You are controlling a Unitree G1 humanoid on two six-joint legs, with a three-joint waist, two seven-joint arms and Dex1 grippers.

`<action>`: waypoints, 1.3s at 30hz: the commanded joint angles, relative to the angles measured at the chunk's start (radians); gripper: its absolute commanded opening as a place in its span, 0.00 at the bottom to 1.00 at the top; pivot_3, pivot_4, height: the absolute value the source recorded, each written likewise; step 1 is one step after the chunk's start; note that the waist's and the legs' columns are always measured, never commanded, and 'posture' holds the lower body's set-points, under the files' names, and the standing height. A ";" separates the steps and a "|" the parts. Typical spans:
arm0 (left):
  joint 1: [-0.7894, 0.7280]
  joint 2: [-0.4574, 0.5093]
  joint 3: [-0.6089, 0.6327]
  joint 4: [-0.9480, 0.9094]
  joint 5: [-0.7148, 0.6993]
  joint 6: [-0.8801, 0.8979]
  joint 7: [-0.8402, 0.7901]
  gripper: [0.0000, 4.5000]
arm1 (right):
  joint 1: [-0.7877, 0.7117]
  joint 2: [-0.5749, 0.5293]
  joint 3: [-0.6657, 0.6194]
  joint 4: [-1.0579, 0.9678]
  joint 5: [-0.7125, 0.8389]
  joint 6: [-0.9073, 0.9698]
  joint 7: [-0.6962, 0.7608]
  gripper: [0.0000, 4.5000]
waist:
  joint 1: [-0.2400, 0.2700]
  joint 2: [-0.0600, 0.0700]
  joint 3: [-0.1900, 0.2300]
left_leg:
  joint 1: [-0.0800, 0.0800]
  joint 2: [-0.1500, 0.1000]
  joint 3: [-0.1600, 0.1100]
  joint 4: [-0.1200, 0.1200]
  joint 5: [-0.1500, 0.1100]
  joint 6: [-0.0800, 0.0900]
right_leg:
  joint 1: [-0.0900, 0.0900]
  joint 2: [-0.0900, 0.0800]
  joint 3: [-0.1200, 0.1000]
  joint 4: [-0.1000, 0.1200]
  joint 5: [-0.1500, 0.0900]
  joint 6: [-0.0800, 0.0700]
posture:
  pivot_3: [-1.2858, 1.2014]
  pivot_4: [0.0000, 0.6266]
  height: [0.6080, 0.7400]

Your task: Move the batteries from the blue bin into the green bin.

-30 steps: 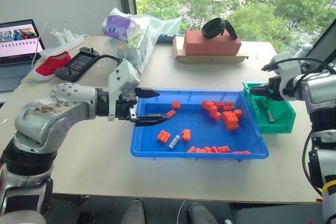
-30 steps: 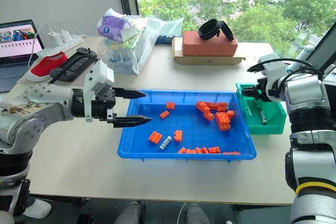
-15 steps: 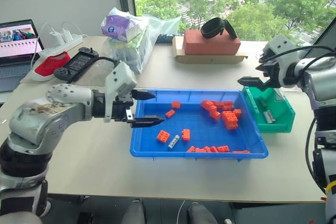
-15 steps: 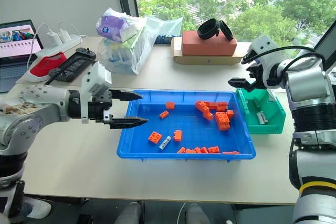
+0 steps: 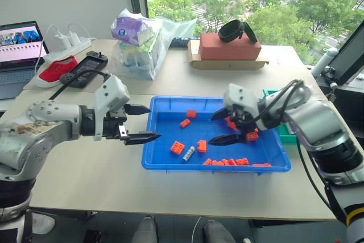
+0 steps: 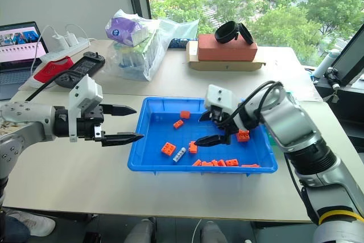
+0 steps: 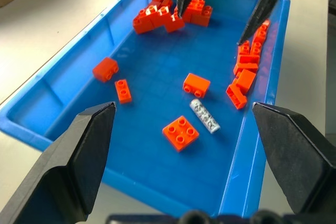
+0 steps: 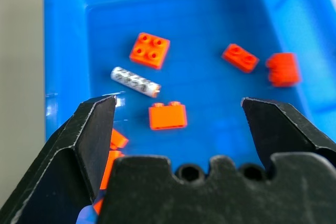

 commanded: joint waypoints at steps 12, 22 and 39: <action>0.064 0.025 0.085 -0.122 -0.095 0.080 0.092 1.00 | -0.025 0.189 0.185 0.094 -0.107 -0.087 -0.050 0.99 | 0.001 0.000 0.000 | 0.000 0.000 0.000 0.001 0.000 0.000 | -0.001 0.000 -0.001 0.003 0.000 -0.001 | 0.52 0.24 1.00; 0.072 0.038 0.091 -0.135 -0.109 0.085 0.121 1.00 | -0.012 0.209 0.239 0.186 -0.193 -0.204 -0.010 0.90 | -0.001 0.000 0.000 | 0.000 0.000 0.000 0.001 0.000 0.000 | -0.001 0.000 -0.001 0.003 0.000 -0.001 | 0.52 0.24 1.00; 0.062 0.018 0.041 -0.104 -0.093 0.036 0.125 1.00 | 0.011 0.139 0.017 0.181 -0.030 -0.160 0.131 0.06 | 0.002 -0.001 0.000 | 0.000 0.000 -0.001 0.001 0.000 0.000 | 0.000 0.000 -0.001 0.003 0.000 -0.001 | 0.52 0.24 1.00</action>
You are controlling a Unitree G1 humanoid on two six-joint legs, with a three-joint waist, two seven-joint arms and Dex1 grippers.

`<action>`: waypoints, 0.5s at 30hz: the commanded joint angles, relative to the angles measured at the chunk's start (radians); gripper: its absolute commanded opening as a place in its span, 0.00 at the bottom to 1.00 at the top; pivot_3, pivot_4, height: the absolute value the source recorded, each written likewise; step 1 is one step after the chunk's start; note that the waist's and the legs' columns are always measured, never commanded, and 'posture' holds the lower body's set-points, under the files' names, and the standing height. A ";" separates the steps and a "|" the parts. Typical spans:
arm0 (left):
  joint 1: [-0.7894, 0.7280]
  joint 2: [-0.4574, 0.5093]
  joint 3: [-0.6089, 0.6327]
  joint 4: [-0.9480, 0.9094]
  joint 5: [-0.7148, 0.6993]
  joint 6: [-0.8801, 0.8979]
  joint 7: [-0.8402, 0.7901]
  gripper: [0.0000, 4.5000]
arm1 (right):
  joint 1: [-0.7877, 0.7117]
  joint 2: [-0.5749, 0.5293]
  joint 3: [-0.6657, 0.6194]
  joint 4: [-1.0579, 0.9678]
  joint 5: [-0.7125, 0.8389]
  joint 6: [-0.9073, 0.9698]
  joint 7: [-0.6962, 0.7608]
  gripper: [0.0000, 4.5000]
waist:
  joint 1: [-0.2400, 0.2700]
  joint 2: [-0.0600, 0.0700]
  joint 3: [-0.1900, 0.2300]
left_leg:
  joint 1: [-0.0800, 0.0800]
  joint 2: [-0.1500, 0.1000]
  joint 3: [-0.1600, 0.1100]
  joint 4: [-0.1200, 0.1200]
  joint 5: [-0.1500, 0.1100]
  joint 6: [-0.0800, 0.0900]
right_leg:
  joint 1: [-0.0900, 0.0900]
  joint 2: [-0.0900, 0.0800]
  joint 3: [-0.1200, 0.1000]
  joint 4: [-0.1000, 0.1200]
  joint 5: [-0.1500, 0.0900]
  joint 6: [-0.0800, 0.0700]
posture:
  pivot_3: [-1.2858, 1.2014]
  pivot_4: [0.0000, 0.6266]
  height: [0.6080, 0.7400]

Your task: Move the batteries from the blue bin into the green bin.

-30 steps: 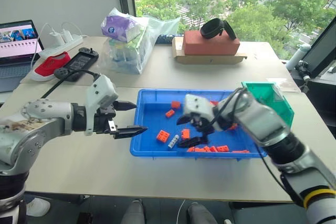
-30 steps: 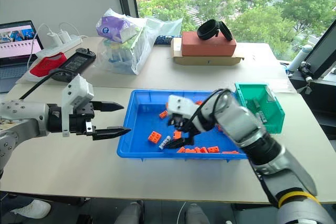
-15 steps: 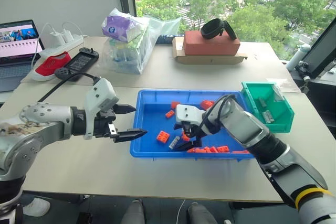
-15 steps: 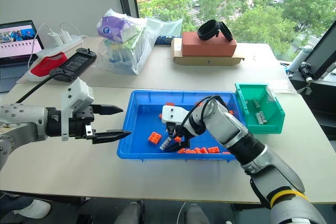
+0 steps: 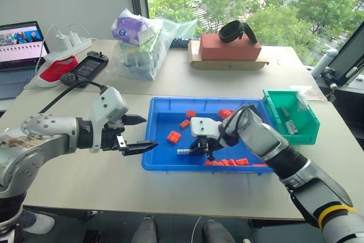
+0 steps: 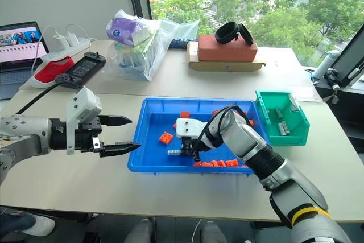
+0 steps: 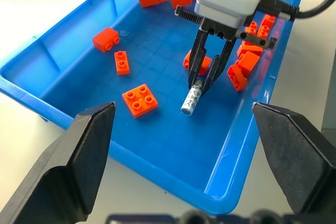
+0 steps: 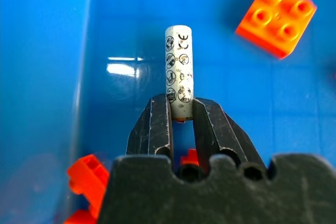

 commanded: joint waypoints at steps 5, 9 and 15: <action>-0.040 -0.019 -0.034 0.012 0.024 -0.045 -0.011 1.00 | -0.088 -0.134 -0.317 0.051 0.187 0.071 0.060 0.06 | -0.003 0.000 0.000 | 0.000 0.000 0.000 0.000 0.000 0.000 | 0.000 0.000 0.000 0.000 0.000 0.000 | 0.52 0.24 1.00; -0.064 -0.040 -0.053 0.033 0.028 -0.062 -0.017 1.00 | -0.202 -0.182 -0.402 0.301 0.118 0.024 -0.071 0.06 | -0.004 0.000 0.000 | 0.000 0.000 0.000 0.000 0.000 0.000 | 0.000 0.000 0.000 0.000 0.000 0.000 | 0.52 0.24 1.00; -0.114 -0.056 -0.093 0.067 0.050 -0.082 -0.044 1.00 | -0.366 -0.243 -0.373 0.680 -0.067 -0.080 -0.260 0.06 | -0.002 0.000 0.000 | 0.000 0.000 0.000 -0.002 0.000 0.000 | 0.000 0.000 0.000 -0.003 0.000 0.000 | 0.52 0.24 1.00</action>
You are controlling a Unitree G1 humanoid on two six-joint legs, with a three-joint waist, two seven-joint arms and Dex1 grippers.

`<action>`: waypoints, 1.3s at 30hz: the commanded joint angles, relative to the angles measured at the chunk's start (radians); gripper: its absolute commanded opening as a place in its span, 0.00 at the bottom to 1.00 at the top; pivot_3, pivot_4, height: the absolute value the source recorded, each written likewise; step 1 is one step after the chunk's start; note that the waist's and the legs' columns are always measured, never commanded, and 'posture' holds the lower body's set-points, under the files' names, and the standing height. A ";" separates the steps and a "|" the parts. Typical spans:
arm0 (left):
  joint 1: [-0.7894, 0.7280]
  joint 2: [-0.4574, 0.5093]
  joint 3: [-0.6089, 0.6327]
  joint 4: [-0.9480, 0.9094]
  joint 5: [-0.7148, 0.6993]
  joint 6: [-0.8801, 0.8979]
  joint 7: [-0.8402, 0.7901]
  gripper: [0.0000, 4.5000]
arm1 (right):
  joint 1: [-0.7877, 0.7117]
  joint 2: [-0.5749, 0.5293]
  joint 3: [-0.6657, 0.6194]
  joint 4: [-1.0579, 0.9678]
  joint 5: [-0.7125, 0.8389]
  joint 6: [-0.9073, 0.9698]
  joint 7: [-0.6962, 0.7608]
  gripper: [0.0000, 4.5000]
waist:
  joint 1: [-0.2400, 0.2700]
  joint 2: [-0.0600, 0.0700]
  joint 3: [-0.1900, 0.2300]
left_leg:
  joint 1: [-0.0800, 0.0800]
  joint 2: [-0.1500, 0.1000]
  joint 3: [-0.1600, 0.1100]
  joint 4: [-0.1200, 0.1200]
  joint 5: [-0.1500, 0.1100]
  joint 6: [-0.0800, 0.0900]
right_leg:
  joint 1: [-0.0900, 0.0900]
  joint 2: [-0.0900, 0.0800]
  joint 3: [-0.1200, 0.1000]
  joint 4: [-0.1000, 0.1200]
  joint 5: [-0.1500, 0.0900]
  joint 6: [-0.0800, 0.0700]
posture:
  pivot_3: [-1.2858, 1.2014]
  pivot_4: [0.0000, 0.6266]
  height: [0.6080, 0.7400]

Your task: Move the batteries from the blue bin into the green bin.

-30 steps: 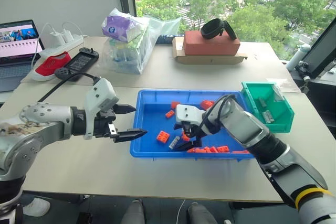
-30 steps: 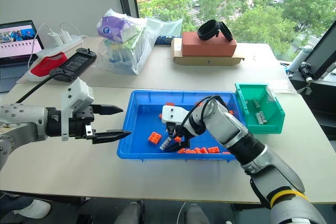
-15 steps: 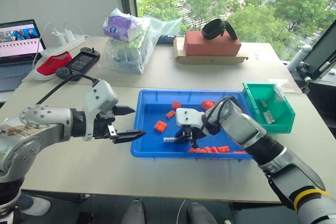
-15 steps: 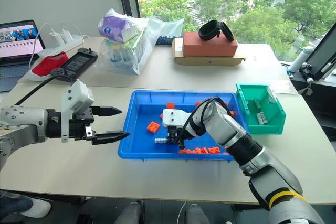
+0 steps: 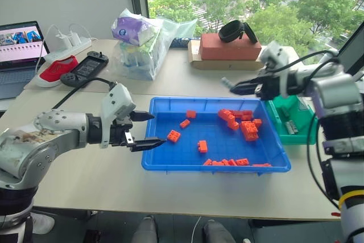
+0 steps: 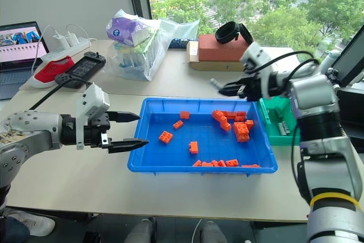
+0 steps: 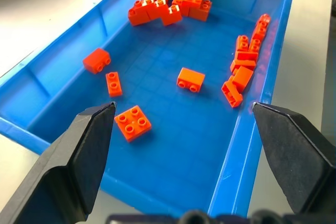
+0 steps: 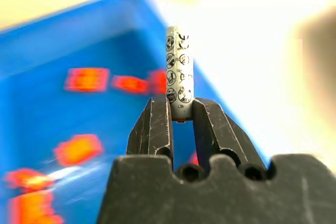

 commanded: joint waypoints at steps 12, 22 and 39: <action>-0.059 -0.002 -0.040 0.044 0.064 -0.055 -0.055 1.00 | -0.051 -0.093 -0.027 0.324 -0.164 -0.012 -0.136 0.06 | -0.013 0.001 0.001 | 0.000 0.000 0.000 -0.002 0.001 -0.001 | 0.000 0.000 0.000 -0.001 0.000 0.000 | 0.52 0.24 1.00; -0.080 -0.015 -0.062 0.068 0.105 -0.066 -0.071 1.00 | -0.002 -0.117 -0.033 0.299 -0.188 -0.025 -0.150 0.55 | -0.022 0.002 0.001 | 0.000 0.000 0.000 -0.002 0.001 -0.001 | 0.000 0.000 0.000 -0.001 0.000 0.000 | 0.52 0.24 1.00; 0.140 -0.097 0.218 0.036 0.262 -0.244 0.145 1.00 | 0.264 -0.096 -0.247 -0.114 0.043 -0.206 -0.033 0.94 | -0.021 0.002 0.001 | 0.000 -0.001 0.000 -0.001 0.001 -0.002 | 0.001 -0.001 0.000 0.001 0.000 0.000 | 0.52 0.24 1.00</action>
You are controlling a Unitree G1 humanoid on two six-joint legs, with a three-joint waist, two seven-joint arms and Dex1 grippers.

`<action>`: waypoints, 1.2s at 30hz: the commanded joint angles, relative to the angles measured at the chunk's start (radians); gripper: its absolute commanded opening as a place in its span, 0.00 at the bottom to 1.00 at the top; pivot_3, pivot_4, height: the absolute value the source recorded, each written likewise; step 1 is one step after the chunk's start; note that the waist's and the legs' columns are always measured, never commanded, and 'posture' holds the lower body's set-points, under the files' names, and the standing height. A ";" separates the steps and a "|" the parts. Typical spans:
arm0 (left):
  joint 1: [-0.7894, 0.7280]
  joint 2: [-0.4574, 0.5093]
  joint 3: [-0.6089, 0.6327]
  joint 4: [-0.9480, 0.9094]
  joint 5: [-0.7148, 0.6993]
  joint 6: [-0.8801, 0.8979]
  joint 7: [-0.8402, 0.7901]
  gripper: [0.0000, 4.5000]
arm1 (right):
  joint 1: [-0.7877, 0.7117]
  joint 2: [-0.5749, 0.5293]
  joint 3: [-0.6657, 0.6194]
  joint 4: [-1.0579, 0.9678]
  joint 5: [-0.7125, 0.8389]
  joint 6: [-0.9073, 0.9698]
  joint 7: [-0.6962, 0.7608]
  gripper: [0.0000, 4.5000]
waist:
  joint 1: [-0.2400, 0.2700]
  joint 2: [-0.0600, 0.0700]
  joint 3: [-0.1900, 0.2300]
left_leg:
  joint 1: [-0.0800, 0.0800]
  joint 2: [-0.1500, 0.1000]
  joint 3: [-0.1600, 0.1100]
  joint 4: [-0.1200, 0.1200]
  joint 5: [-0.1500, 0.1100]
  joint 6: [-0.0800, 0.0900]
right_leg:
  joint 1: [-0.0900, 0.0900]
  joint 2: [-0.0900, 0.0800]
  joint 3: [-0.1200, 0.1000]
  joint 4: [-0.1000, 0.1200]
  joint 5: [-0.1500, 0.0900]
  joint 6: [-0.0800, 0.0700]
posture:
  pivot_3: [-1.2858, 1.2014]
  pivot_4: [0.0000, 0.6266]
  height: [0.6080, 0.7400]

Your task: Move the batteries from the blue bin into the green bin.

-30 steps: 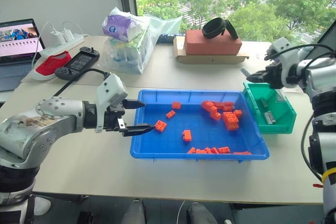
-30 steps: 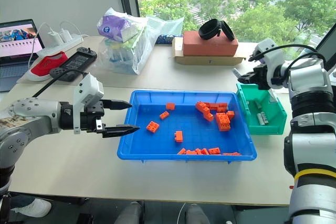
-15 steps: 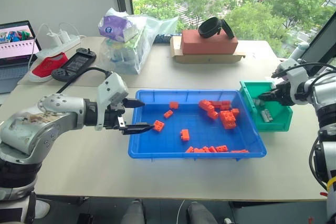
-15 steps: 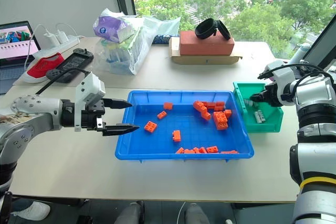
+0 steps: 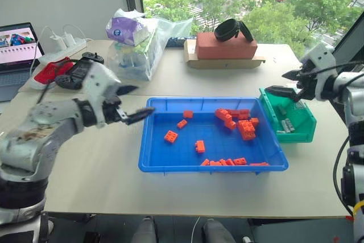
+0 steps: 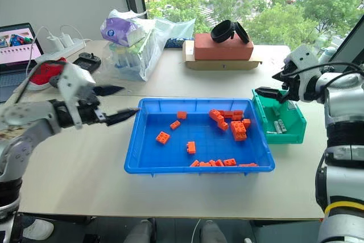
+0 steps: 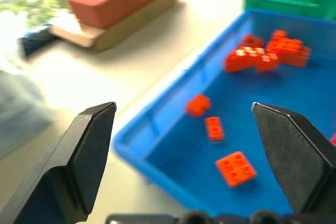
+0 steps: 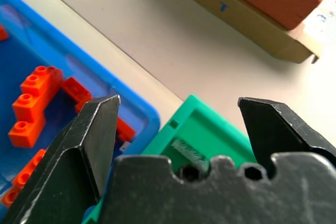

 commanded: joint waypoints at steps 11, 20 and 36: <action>0.232 -0.178 0.201 -0.043 -0.022 -0.128 0.107 1.00 | 0.263 -0.047 -0.199 -0.148 0.253 0.068 0.138 0.94 | 0.005 0.000 0.000 | 0.001 0.000 0.000 0.003 0.000 0.000 | 0.002 0.000 0.000 0.001 0.000 0.000 | 0.52 0.24 1.00; 0.291 -0.206 0.123 -0.014 0.026 -0.168 0.104 1.00 | 0.370 -0.041 -0.241 -0.201 0.260 0.029 0.094 0.94 | -0.003 0.000 0.000 | 0.001 0.000 0.000 0.004 0.000 0.000 | 0.002 0.000 0.000 0.002 0.000 0.000 | 0.52 0.24 1.00; 0.332 -0.272 0.096 0.082 0.108 -0.299 0.142 1.00 | 0.558 -0.029 -0.459 -0.040 0.306 -0.197 0.026 0.94 | -0.003 -0.001 -0.001 | 0.003 0.000 0.000 0.004 0.000 0.000 | 0.004 0.000 0.001 0.002 0.000 0.000 | 0.52 0.24 1.00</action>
